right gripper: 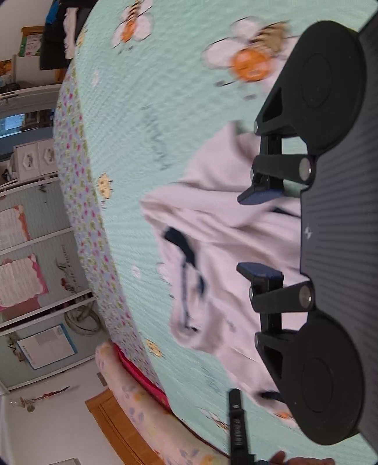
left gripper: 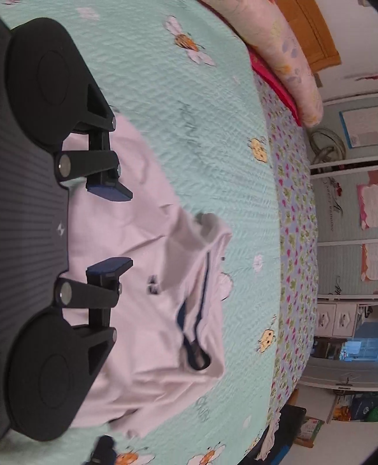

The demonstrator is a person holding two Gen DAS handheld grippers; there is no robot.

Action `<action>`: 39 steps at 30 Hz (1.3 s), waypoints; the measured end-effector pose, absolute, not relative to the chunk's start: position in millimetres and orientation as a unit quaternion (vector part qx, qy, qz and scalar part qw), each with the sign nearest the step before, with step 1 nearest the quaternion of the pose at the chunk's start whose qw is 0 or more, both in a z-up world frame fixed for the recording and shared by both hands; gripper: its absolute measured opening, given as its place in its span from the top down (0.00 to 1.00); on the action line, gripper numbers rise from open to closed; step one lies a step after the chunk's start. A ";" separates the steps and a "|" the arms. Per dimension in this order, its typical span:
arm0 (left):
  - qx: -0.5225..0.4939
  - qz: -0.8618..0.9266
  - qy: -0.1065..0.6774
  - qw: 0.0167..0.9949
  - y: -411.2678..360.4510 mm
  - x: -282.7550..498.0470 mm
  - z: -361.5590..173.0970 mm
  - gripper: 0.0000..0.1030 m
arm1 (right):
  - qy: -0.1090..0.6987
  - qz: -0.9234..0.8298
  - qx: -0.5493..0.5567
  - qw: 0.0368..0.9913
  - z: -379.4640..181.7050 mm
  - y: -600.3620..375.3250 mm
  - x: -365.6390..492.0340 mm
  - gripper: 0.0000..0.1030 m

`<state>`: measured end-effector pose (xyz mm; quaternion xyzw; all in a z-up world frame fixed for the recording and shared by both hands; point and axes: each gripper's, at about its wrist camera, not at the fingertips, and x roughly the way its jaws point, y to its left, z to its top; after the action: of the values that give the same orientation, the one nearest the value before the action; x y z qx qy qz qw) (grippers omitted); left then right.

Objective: Fold clothes

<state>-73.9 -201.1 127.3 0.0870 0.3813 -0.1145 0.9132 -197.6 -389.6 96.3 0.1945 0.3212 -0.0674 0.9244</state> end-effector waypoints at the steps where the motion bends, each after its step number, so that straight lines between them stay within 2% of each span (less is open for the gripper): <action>1: 0.084 -0.116 0.386 0.912 -200.6 -80.4 129.5 0.56 | 0.323 -0.066 0.199 0.923 96.7 -385.2 -209.6 0.55; 4: 0.078 -0.116 0.401 0.905 -196.5 -99.8 131.8 0.55 | 0.324 -0.062 0.214 0.919 98.1 -374.4 -244.5 0.55; 7: 0.077 -0.113 0.412 0.901 -191.6 -119.3 130.9 0.54 | 0.324 -0.065 0.236 0.914 96.1 -376.4 -270.7 0.49; 10: 0.074 -0.111 0.423 0.896 -186.3 -138.9 129.9 0.53 | 0.324 -0.067 0.259 0.907 93.8 -378.9 -296.5 0.49; 14: -0.005 -0.111 0.448 0.887 -150.0 -175.2 114.3 0.45 | 0.324 -0.070 0.290 0.898 90.8 -382.3 -330.9 0.49; 19: -0.090 -0.144 0.468 0.867 -110.4 -228.4 73.5 0.45 | 0.325 -0.076 0.321 0.886 86.5 -387.0 -371.9 0.47; 25: -0.076 -0.199 0.482 0.850 -115.9 -262.8 45.8 0.45 | 0.372 -0.038 0.299 0.878 68.0 -369.7 -385.0 0.45; 32: -0.097 -0.218 0.484 0.842 -133.2 -269.6 31.6 0.42 | 0.387 -0.022 0.235 0.891 63.1 -339.6 -375.7 0.41; 33: -0.100 -0.228 0.483 0.840 -137.0 -270.0 31.5 0.49 | 0.390 -0.019 0.238 0.889 58.7 -338.3 -372.1 0.41; 34: -0.106 -0.235 0.484 0.836 -139.0 -269.5 30.5 0.60 | 0.393 -0.020 0.245 0.886 54.7 -338.3 -368.8 0.42; 35: -0.113 -0.243 0.485 0.833 -140.9 -269.1 29.6 0.93 | 0.396 -0.021 0.251 0.883 50.9 -338.4 -365.5 0.48; 36: -0.119 -0.250 0.485 0.829 -142.6 -268.6 28.7 0.92 | 0.397 -0.022 0.254 0.881 48.6 -338.7 -362.8 0.56; 37: -0.133 -0.247 0.481 0.831 -139.4 -268.3 29.9 0.92 | 0.400 -0.026 0.253 0.880 47.6 -339.2 -360.1 0.77; 38: -0.145 -0.244 0.476 0.832 -136.2 -267.9 31.3 0.92 | 0.399 -0.031 0.252 0.881 49.5 -340.6 -359.8 0.87; 39: -0.146 -0.240 0.469 0.837 -133.6 -268.0 35.6 0.92 | 0.397 -0.037 0.251 0.882 51.9 -342.0 -359.8 0.89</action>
<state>-268.0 -133.6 35.6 -0.1464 0.4694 -0.2404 0.8369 -359.8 -342.0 51.9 0.2513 0.3965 -0.0372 0.8822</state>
